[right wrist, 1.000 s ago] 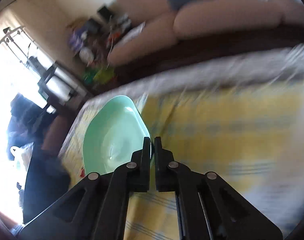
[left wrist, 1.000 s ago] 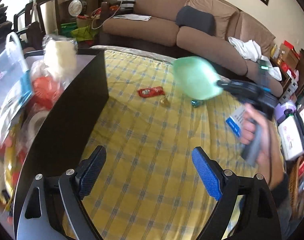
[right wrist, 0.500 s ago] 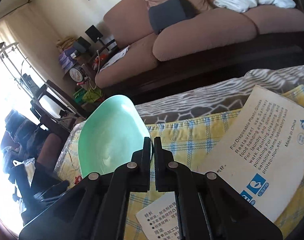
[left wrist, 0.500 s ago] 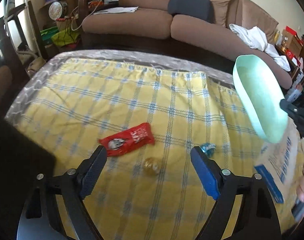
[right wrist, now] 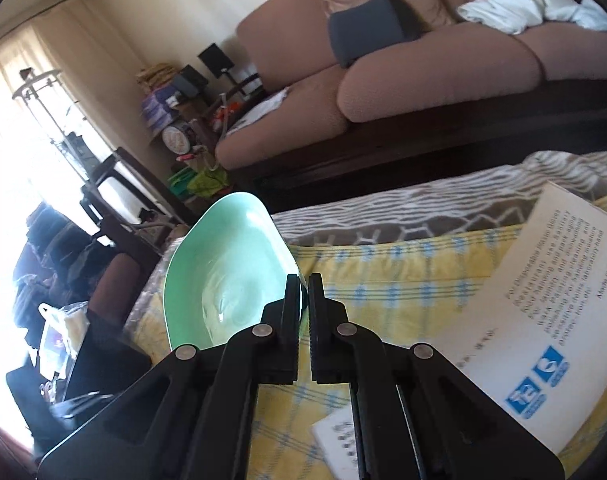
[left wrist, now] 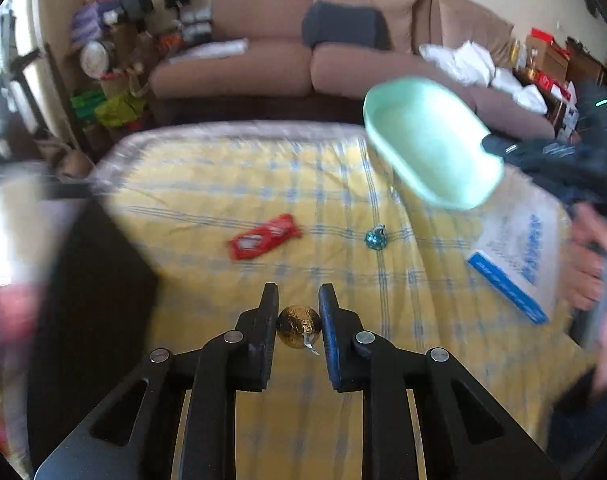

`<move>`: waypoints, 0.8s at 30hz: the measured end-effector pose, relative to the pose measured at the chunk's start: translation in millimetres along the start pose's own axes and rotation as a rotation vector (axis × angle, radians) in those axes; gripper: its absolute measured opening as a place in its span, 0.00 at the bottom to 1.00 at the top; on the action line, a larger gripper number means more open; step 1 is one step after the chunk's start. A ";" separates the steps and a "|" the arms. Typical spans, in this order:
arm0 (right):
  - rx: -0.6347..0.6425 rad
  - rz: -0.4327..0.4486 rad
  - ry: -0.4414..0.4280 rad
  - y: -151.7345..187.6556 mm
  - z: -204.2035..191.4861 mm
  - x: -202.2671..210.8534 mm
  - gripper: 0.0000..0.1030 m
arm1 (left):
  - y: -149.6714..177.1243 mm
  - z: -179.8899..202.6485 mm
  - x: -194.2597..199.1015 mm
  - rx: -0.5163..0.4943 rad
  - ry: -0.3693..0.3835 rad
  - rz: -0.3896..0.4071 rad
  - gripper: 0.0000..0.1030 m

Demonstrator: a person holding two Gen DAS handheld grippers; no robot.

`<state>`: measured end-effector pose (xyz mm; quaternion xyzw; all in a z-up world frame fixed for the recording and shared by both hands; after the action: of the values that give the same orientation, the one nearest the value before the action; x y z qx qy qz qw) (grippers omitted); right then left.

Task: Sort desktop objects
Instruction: 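Grasp the gold foil candy with the left tool while the right tool lifts the green dish, then carry the gold candy and green dish over the black box and release both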

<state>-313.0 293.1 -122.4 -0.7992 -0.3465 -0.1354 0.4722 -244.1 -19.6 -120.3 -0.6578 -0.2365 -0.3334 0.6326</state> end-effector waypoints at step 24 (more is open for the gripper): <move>0.236 -0.104 -0.283 35.5 -157.2 -11.9 0.04 | 94.0 -205.0 158.3 0.453 -0.269 0.004 0.20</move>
<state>-280.0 143.5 -71.0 -0.7305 -0.4637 -0.0042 0.5013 -98.4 -248.3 -71.6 -0.5385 -0.3857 -0.1801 0.7272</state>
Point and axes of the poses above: each gripper's, at about its wrist camera, not at the fingertips, and x roughly against the way its jaws point, z to its right, y to its underside, the point moved 1 cm from there along -x, roughly the way its jaws point, and after that the axes turned 2 degrees about z, right-handed, at the moved point
